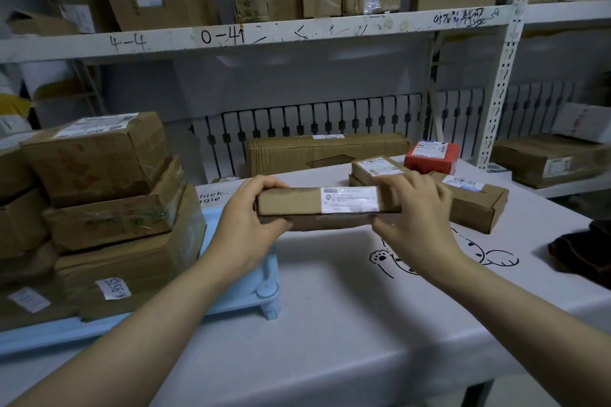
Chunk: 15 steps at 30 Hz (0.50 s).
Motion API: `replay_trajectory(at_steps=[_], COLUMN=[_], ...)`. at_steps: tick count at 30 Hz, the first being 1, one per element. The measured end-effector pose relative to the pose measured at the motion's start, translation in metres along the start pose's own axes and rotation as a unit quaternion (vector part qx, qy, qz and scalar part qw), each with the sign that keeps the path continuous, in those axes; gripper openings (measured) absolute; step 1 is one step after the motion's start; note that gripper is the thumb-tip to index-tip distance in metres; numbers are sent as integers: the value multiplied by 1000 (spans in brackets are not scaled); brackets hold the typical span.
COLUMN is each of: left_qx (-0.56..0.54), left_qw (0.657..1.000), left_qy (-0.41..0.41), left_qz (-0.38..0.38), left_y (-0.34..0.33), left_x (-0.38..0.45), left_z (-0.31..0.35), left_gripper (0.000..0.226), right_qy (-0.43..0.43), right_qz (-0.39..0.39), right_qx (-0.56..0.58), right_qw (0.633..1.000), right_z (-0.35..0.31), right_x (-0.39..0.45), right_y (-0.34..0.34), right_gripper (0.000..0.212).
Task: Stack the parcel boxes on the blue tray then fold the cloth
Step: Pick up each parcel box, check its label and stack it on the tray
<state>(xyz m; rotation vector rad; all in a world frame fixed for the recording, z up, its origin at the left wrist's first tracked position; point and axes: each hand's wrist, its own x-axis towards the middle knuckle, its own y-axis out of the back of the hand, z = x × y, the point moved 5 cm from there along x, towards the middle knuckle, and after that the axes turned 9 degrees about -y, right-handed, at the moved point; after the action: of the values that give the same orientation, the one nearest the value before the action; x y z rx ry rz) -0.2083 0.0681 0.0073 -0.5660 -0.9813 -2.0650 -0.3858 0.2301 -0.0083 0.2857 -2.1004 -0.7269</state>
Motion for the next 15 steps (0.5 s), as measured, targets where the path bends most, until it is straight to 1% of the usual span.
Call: replay_trajectory(at_steps=[3,7,9,13,15], left_qx=[-7,-3,-3,-23,-40], left_qw=[1000,1000,999,996,990], left_qy=[15,23,31,86,132], left_qz=[0,5,12,17,13], left_y=[2,2,3,3,1], left_x=[-2,-3,-4,-8,-11], left_z=[-8,-11,-14,-19,-23], left_gripper=[51,51,55,87,93], right_qy=[-28,-25,-20,-9,-2], right_qz=[-5,2,10,27,35], right_qx=[-11,1,13,27,31], right_qw=[1000,1000,1000,999,999], right_z=[6,4,4,3,2], right_x=[1,0,-1,-3,-5], right_y=[-4,-6,-5,-3,-2], right_gripper=[45,41,40,40,42])
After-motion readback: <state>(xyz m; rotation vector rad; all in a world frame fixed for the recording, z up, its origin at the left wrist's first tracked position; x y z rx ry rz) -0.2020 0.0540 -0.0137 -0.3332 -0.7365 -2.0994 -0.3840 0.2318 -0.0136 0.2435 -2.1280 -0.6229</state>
